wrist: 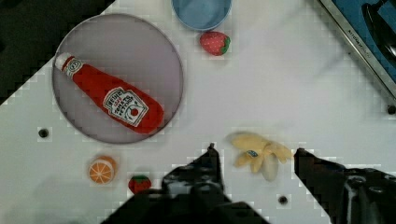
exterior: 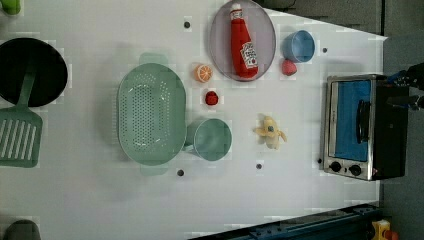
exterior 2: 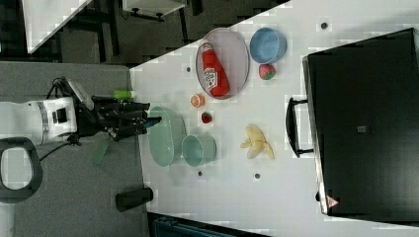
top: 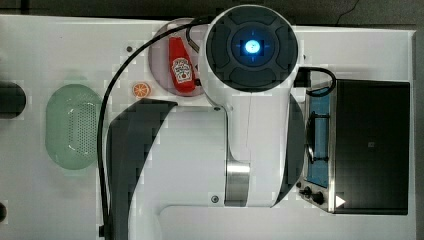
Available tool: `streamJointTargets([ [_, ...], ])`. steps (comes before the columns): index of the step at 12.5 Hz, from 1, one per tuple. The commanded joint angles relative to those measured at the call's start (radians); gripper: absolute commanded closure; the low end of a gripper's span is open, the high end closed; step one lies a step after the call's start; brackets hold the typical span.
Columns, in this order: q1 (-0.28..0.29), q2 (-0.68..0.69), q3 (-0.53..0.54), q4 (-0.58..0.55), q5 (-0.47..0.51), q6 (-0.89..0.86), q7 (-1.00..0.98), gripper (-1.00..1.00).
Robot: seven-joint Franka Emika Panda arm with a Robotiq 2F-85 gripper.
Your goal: Pick Banana and place it in mug.
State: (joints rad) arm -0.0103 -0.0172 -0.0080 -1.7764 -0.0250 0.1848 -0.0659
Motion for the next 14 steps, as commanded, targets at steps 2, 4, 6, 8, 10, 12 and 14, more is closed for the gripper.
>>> streamJointTargets([
  [2,-0.013,-0.224,-0.026,-0.084,0.017,-0.163,0.105,-0.82],
  [4,-0.012,-0.213,-0.025,-0.124,0.017,-0.149,0.099,-1.00],
  [6,-0.011,-0.194,-0.023,-0.182,0.017,-0.099,0.053,-1.00],
  [8,-0.011,-0.166,-0.024,-0.246,0.017,-0.022,-0.046,-1.00],
  [10,-0.012,-0.127,-0.025,-0.308,0.017,0.058,-0.173,-1.00],
  [12,-0.011,-0.082,-0.021,-0.367,0.016,0.139,-0.320,-1.00],
  [14,-0.011,-0.032,-0.017,-0.424,0.016,0.211,-0.463,-1.00],
])
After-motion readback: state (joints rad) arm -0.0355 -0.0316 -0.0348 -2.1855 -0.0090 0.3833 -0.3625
